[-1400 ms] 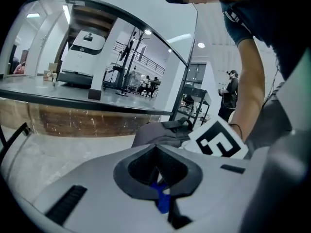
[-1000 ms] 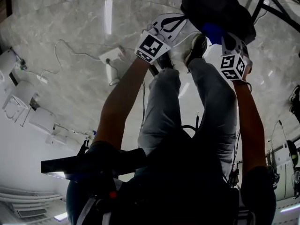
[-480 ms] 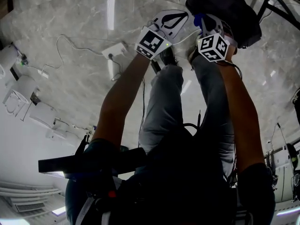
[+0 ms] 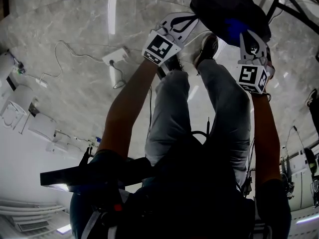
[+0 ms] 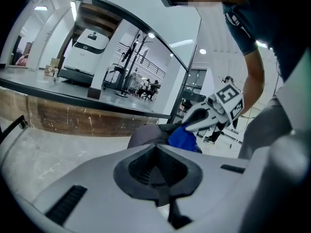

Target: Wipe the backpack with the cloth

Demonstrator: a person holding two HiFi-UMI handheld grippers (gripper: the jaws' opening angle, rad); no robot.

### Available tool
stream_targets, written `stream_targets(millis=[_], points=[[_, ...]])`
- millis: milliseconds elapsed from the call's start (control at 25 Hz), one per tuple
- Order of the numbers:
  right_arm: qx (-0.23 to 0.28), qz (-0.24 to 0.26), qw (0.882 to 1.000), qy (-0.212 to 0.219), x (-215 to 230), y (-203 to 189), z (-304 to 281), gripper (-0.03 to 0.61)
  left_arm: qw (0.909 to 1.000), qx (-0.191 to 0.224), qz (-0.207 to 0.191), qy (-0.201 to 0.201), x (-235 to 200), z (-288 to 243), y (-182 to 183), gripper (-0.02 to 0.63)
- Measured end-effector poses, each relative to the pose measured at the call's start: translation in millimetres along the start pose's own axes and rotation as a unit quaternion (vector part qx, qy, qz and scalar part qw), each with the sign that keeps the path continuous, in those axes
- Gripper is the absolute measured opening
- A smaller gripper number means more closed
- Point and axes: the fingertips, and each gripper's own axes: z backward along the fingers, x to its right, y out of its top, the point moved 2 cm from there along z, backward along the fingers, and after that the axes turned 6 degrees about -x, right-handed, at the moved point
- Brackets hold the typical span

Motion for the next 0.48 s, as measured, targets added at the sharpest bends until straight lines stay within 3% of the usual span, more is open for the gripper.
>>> stream_targets(millis=[120, 240, 360, 480], points=[[0.053, 0.020, 0.998, 0.002, -3, 55, -30, 0.052, 1.0000, 0.001, -0.007, -0.004, 4, -10, 5, -0.008], [0.063, 0.051, 0.996, 0.024, -28, 76, -70, 0.052, 0.9998, 0.014, -0.015, -0.010, 12, -8, 22, -0.008], [0.051, 0.047, 0.997, 0.042, -43, 65, -74, 0.051, 0.9986, 0.040, -0.032, -0.013, 19, 6, 45, -0.008], [-0.015, 0.046, 0.996, 0.071, -61, 2, -69, 0.049, 0.9964, 0.068, -0.049, -0.010, 19, 20, 64, -0.008]])
